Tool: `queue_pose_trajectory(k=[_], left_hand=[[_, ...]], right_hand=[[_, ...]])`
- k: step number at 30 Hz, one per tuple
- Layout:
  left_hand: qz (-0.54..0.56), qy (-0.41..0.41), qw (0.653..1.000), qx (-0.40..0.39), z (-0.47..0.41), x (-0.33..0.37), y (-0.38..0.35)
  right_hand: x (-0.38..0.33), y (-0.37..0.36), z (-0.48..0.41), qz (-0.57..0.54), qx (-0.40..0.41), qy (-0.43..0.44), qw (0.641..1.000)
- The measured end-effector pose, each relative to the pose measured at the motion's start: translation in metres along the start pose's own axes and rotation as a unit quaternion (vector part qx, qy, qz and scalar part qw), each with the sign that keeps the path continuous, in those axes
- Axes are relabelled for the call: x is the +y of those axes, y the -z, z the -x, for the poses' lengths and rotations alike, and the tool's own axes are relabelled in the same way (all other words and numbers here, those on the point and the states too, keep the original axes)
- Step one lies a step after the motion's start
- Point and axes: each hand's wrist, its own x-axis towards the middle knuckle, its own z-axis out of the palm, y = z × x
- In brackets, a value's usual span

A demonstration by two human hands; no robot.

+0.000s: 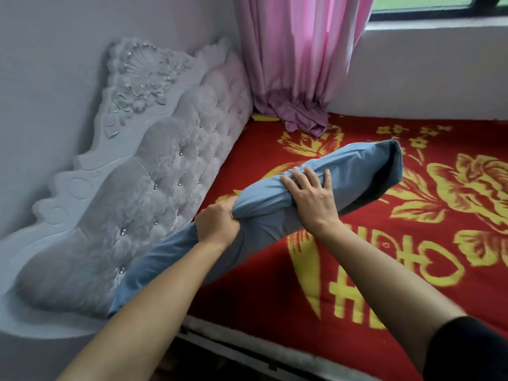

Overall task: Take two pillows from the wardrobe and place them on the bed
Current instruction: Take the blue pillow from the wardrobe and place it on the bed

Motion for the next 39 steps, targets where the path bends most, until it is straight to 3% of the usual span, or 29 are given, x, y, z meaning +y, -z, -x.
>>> queue_pose_trajectory(k=[9, 14, 18, 22, 24, 26, 28, 32, 34, 36, 37, 39], left_hand=[[0.117, -0.007, 0.990, -0.085, -0.103, -0.053, -0.038], [0.212, 0.016, 0.963, -0.162, -0.147, -0.070, -0.065], [0.242, 0.046, 0.946, -0.213, -0.165, -0.083, -0.101], [0.176, 0.056, 0.943, -0.276, -0.155, -0.109, -0.171], [0.136, 0.074, 0.952, -0.264, -0.158, -0.113, -0.202], [0.094, 0.080, 0.963, -0.239, -0.175, -0.116, -0.225], [0.054, 0.082, 0.969, -0.225, -0.196, -0.131, -0.243], [0.028, 0.087, 0.978, -0.187, -0.232, -0.192, -0.279], [-0.037, 0.061, 0.987, -0.142, -0.238, -0.219, -0.302], [-0.124, 0.022, 0.980, -0.157, -0.227, -0.242, -0.327], [-0.158, 0.009, 0.970, -0.187, -0.216, -0.250, -0.340], [-0.184, 0.004, 0.958, -0.221, -0.194, -0.265, -0.365]], right_hand=[[-0.024, -0.049, -0.079, 0.053, -0.086, -0.087, 0.991], [-0.024, -0.079, -0.103, 0.065, 0.004, -0.115, 0.991], [-0.027, -0.123, -0.109, -0.013, 0.030, -0.173, 0.984], [-0.036, -0.211, -0.090, -0.165, -0.077, -0.214, 0.960], [-0.046, -0.261, -0.070, -0.274, -0.161, -0.282, 0.905], [-0.054, -0.305, -0.052, -0.343, -0.191, -0.348, 0.851], [-0.061, -0.339, -0.036, -0.358, -0.202, -0.387, 0.825], [-0.080, -0.378, -0.022, -0.276, -0.178, -0.344, 0.880], [-0.090, -0.392, -0.023, -0.223, -0.155, -0.310, 0.911], [-0.102, -0.409, -0.024, -0.199, -0.133, -0.345, 0.907], [-0.109, -0.417, -0.025, -0.206, -0.122, -0.402, 0.884], [-0.124, -0.428, -0.023, -0.262, -0.094, -0.540, 0.795]])
